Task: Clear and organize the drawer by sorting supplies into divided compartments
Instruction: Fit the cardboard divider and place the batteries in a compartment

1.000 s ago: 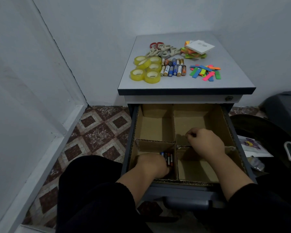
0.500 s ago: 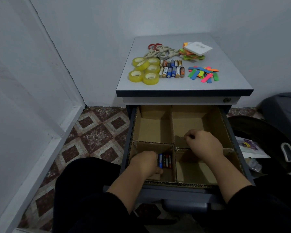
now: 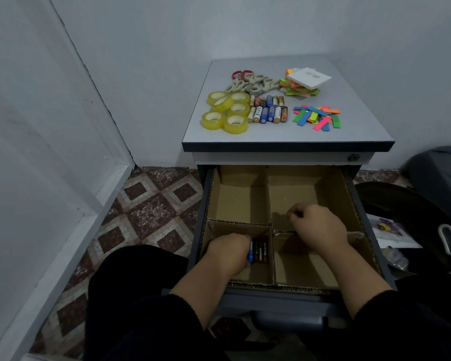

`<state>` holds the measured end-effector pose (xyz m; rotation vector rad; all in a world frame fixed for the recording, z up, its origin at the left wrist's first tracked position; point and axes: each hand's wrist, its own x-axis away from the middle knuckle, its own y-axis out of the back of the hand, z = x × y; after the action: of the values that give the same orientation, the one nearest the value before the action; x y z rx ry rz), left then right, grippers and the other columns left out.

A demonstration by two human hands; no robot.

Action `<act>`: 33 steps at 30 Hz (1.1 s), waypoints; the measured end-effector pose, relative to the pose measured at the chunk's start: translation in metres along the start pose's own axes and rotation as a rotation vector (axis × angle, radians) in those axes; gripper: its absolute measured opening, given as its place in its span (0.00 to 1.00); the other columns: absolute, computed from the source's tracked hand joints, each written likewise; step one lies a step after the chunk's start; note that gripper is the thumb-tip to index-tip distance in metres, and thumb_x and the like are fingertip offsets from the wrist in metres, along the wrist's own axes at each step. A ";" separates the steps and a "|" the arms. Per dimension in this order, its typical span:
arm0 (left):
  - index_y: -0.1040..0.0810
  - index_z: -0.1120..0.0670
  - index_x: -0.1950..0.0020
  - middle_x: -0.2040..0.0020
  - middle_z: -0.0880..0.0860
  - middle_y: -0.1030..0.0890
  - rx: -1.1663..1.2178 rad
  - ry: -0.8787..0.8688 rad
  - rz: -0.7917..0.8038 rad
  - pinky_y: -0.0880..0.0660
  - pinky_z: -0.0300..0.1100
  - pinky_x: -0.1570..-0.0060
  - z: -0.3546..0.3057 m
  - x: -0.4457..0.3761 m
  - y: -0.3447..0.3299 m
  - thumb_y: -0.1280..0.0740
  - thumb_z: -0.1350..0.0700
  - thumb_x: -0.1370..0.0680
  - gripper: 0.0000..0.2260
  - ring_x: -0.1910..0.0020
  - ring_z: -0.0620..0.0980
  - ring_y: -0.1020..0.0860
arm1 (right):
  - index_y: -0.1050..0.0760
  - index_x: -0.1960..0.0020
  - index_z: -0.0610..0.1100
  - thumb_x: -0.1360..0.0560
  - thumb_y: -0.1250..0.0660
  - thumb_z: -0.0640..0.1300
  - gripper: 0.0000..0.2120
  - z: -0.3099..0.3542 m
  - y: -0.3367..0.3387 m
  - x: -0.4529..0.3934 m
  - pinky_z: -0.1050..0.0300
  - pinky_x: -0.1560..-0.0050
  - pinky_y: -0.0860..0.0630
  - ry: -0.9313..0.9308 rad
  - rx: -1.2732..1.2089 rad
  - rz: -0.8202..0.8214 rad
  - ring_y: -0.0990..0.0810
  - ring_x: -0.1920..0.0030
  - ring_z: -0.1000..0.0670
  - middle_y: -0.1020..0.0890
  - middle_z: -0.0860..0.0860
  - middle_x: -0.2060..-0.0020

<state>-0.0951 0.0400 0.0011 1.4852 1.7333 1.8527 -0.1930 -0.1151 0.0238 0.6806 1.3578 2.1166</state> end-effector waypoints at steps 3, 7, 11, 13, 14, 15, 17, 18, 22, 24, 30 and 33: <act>0.31 0.58 0.34 0.41 0.58 0.23 -0.064 -0.045 -0.072 0.27 0.46 0.51 0.000 0.003 -0.002 0.35 0.57 0.22 0.17 0.44 0.56 0.24 | 0.24 0.42 0.53 0.20 0.43 0.51 0.11 -0.001 0.001 0.001 0.53 0.63 0.21 0.001 -0.005 0.001 0.23 0.64 0.53 0.22 0.54 0.63; 0.33 0.57 0.32 0.40 0.58 0.23 -0.077 -0.048 -0.079 0.26 0.48 0.51 0.000 0.004 -0.004 0.35 0.57 0.22 0.20 0.44 0.57 0.24 | 0.24 0.42 0.53 0.20 0.43 0.51 0.11 -0.001 0.001 0.001 0.54 0.64 0.21 0.005 -0.009 -0.008 0.23 0.64 0.53 0.22 0.54 0.63; 0.32 0.57 0.32 0.38 0.57 0.24 -0.012 -0.022 -0.030 0.27 0.48 0.44 0.002 0.001 -0.002 0.33 0.57 0.23 0.21 0.41 0.57 0.25 | 0.24 0.42 0.54 0.20 0.42 0.51 0.11 -0.001 0.000 0.001 0.56 0.65 0.22 0.008 -0.002 -0.013 0.23 0.64 0.54 0.22 0.54 0.63; 0.32 0.57 0.32 0.37 0.56 0.25 0.029 0.003 0.011 0.28 0.48 0.40 0.004 -0.001 -0.002 0.31 0.56 0.24 0.23 0.39 0.56 0.26 | 0.24 0.42 0.53 0.20 0.42 0.51 0.11 -0.002 0.000 0.001 0.56 0.66 0.23 0.008 0.003 -0.016 0.23 0.64 0.54 0.22 0.55 0.63; 0.32 0.57 0.32 0.36 0.56 0.25 0.039 0.009 0.017 0.28 0.48 0.39 0.005 -0.002 -0.002 0.30 0.57 0.25 0.23 0.39 0.56 0.26 | 0.24 0.42 0.53 0.20 0.42 0.51 0.11 -0.002 0.000 0.001 0.56 0.66 0.23 0.007 0.004 -0.017 0.23 0.64 0.54 0.22 0.54 0.63; 0.32 0.58 0.32 0.36 0.57 0.25 0.048 0.012 0.014 0.28 0.47 0.39 0.006 -0.001 -0.002 0.31 0.57 0.24 0.22 0.39 0.55 0.26 | 0.24 0.42 0.53 0.20 0.42 0.51 0.11 -0.002 0.000 0.001 0.56 0.66 0.23 0.006 0.003 -0.017 0.23 0.64 0.54 0.22 0.54 0.63; 0.30 0.58 0.34 0.37 0.57 0.25 0.078 0.012 -0.017 0.27 0.45 0.42 0.008 0.002 -0.003 0.33 0.59 0.23 0.18 0.40 0.55 0.26 | 0.24 0.43 0.53 0.20 0.42 0.51 0.11 -0.002 0.000 0.001 0.55 0.65 0.23 0.005 -0.003 -0.017 0.23 0.63 0.53 0.22 0.54 0.62; 0.28 0.59 0.36 0.38 0.57 0.24 0.098 0.008 -0.036 0.28 0.42 0.44 0.009 0.004 -0.003 0.34 0.60 0.23 0.16 0.41 0.54 0.25 | 0.24 0.43 0.53 0.20 0.42 0.51 0.11 -0.002 0.000 0.000 0.55 0.65 0.22 0.005 -0.012 -0.017 0.23 0.63 0.53 0.22 0.54 0.63; 0.22 0.55 0.51 0.52 0.52 0.22 0.321 -0.029 -0.118 0.28 0.38 0.51 0.013 0.010 0.004 0.40 0.64 0.23 0.08 0.48 0.52 0.23 | 0.23 0.42 0.52 0.20 0.41 0.50 0.11 -0.003 -0.003 0.000 0.59 0.66 0.25 0.029 -0.137 -0.105 0.24 0.63 0.56 0.23 0.57 0.62; 0.22 0.52 0.59 0.59 0.47 0.23 0.486 -0.035 -0.172 0.27 0.37 0.57 0.013 0.014 0.010 0.37 0.63 0.25 0.08 0.57 0.45 0.24 | 0.23 0.42 0.50 0.20 0.40 0.50 0.11 -0.004 -0.003 0.002 0.65 0.64 0.30 0.069 -0.246 -0.190 0.26 0.60 0.60 0.23 0.57 0.58; 0.20 0.54 0.60 0.62 0.46 0.21 0.756 -0.180 -0.245 0.29 0.30 0.65 -0.003 0.034 0.053 0.33 0.61 0.25 0.06 0.66 0.36 0.24 | 0.21 0.44 0.42 0.24 0.34 0.40 0.10 0.004 0.014 -0.004 0.65 0.50 0.30 0.315 -0.280 -0.590 0.24 0.50 0.57 0.19 0.49 0.51; 0.21 0.49 0.58 0.59 0.45 0.21 0.786 -0.237 -0.464 0.28 0.31 0.62 -0.019 0.029 0.084 0.33 0.60 0.24 0.06 0.63 0.35 0.24 | 0.22 0.41 0.40 0.24 0.34 0.38 0.13 0.015 0.030 -0.019 0.60 0.44 0.29 0.373 -0.250 -0.667 0.22 0.46 0.50 0.19 0.46 0.48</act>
<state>-0.0843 0.0238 0.0898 1.2559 2.5350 0.7560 -0.1739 -0.1287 0.0546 -0.2628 1.2365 1.8446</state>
